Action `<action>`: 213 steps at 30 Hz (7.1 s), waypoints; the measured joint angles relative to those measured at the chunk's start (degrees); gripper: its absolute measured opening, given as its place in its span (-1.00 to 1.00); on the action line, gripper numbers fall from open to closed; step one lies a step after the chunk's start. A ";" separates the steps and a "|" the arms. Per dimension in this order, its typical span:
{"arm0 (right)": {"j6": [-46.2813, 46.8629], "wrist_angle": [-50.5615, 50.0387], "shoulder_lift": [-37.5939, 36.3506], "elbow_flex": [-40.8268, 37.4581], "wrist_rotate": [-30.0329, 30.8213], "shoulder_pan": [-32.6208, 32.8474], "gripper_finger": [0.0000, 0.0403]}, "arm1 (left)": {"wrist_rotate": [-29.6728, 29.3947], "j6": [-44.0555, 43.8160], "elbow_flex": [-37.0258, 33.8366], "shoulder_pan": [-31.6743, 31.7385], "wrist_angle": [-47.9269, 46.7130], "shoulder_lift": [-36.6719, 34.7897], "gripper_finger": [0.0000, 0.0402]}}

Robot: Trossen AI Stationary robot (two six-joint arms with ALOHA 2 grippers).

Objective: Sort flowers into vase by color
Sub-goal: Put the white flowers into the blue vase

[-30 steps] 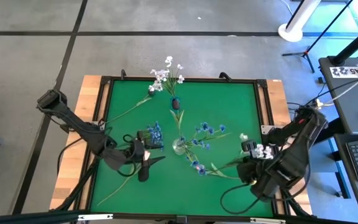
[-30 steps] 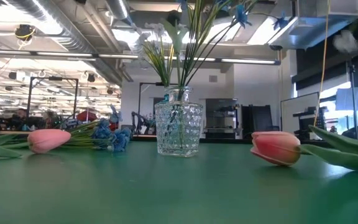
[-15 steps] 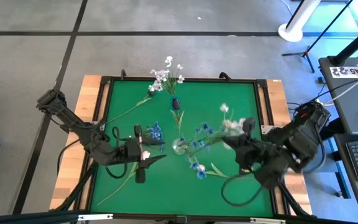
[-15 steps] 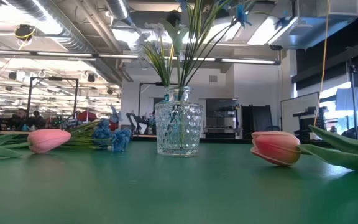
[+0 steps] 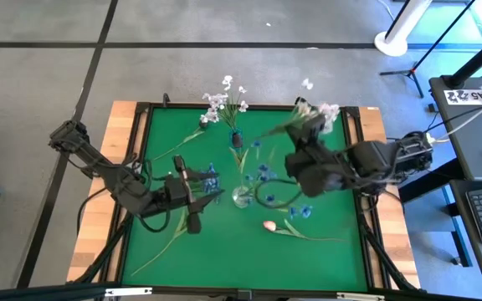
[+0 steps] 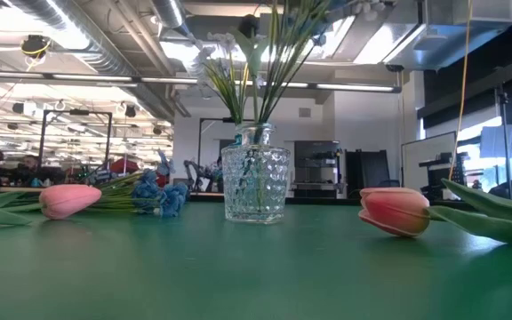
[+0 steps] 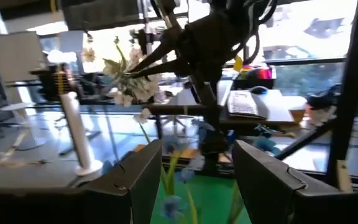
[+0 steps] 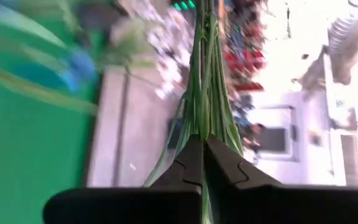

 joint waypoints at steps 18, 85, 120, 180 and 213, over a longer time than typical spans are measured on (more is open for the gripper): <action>-40.75 13.20 3.46 -0.04 0.19 -8.56 -1.00 | 15.64 -10.18 19.20 17.90 -33.18 0.02 -0.27; -46.79 23.13 3.95 -0.04 -10.81 -9.53 -0.99 | 61.70 -22.32 24.29 45.17 -48.54 4.35 -0.92; -32.06 31.92 -0.95 -0.04 -13.49 -9.35 -0.12 | 47.33 -16.38 24.29 38.42 -45.13 4.24 -1.00; -29.10 22.01 -0.86 -0.04 -10.91 -9.37 -1.00 | 35.68 -3.29 24.29 31.19 -47.22 0.70 0.08; -28.52 21.84 -0.84 -0.04 -11.04 -9.37 -1.00 | 30.59 -1.42 24.29 31.28 -40.28 6.56 -0.59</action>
